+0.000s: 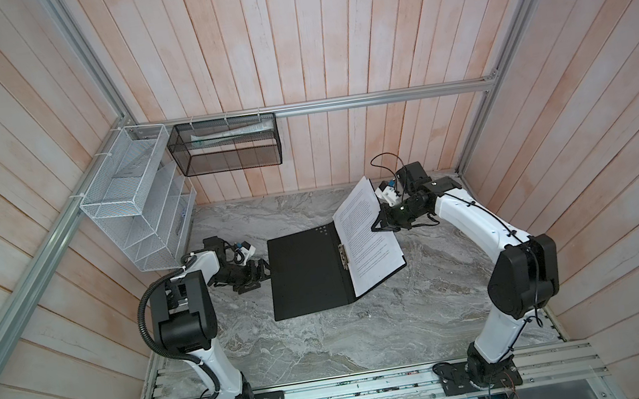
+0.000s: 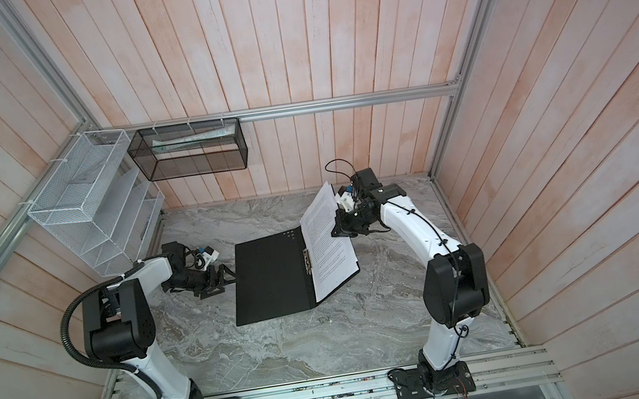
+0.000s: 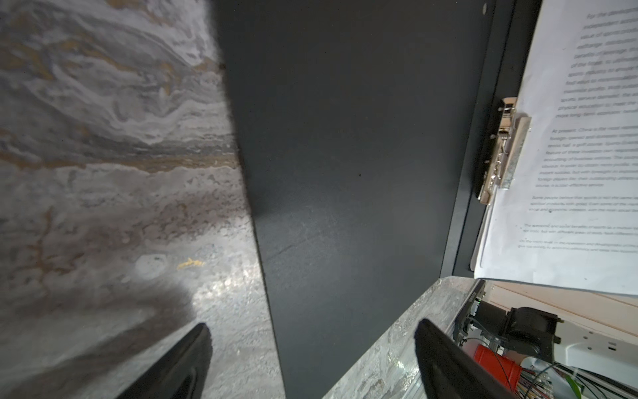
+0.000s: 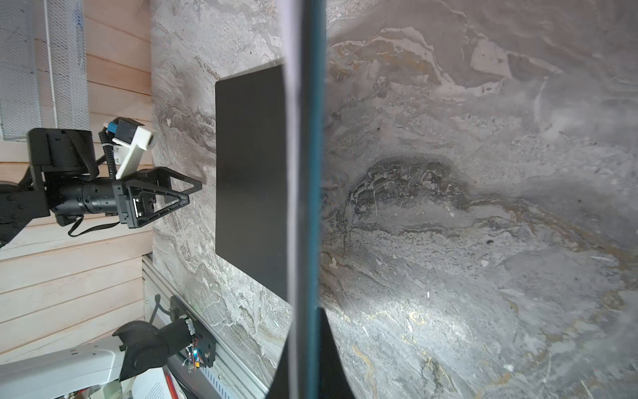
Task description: Put the files into the folder
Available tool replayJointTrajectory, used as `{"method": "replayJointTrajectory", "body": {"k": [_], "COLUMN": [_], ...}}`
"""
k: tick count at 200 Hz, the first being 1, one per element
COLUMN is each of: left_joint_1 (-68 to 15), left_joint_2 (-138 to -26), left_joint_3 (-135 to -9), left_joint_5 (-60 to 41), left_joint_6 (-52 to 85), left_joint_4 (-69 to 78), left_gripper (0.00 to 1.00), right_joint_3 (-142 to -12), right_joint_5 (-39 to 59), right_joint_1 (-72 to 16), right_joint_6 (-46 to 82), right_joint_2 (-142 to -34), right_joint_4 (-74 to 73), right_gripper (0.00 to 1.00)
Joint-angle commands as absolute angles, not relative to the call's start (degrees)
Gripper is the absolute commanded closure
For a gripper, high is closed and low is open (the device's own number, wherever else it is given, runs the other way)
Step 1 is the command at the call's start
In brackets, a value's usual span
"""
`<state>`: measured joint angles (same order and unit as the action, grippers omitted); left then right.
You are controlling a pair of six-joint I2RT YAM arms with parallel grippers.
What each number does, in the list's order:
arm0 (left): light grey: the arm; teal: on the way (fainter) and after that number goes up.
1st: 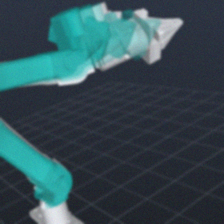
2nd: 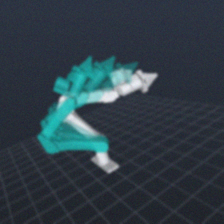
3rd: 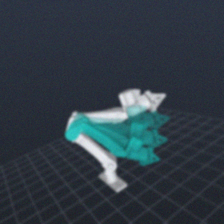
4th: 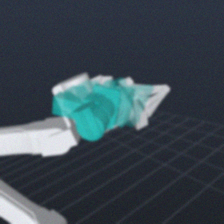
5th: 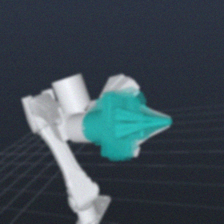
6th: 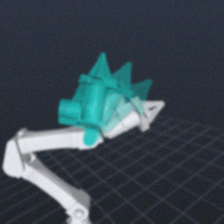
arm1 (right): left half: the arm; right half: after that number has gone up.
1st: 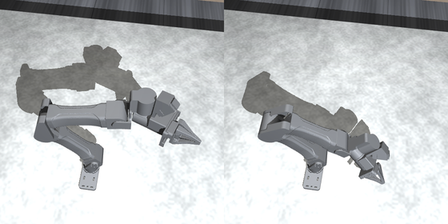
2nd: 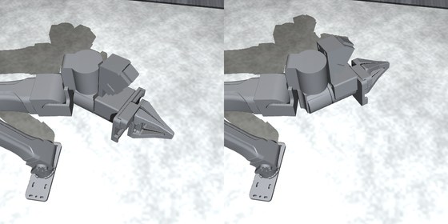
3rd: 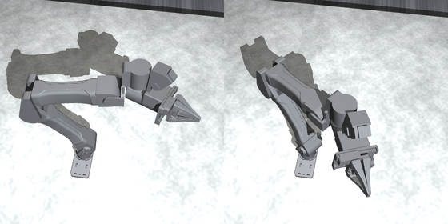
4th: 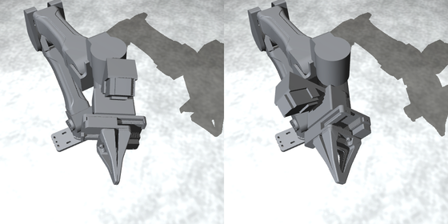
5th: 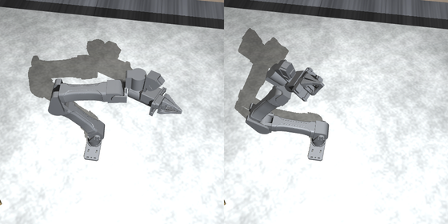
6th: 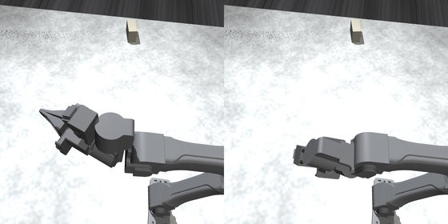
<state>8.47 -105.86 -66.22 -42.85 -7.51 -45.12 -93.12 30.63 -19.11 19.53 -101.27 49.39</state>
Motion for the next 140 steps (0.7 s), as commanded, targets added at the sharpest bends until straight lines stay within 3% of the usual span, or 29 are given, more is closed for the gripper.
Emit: {"method": "replayJointTrajectory", "body": {"k": [1, 48, 140], "left_joint_1": [8.64, 8.77, 8.4], "left_joint_2": [-106.59, -107.27, -108.73], "left_joint_3": [-66.29, -66.1, -66.22], "left_joint_5": [-41.23, -40.19, -38.41], "left_joint_6": [-6.31, -5.41, -5.71], "left_joint_4": [-42.65, -42.6, -46.79], "left_gripper": [0.06, 0.06, 0.06], "right_joint_3": [-98.3, -103.45, -105.46], "right_joint_5": [25.18, 18.34, 8.69], "right_joint_1": [-21.42, -25.69, -26.18], "right_joint_6": [21.19, 23.55, 24.8], "right_joint_2": [-103.32, -106.47, -110.8], "right_joint_4": [54.8, 57.95, 60.6], "right_gripper": [0.95, 0.96, 0.99]}}
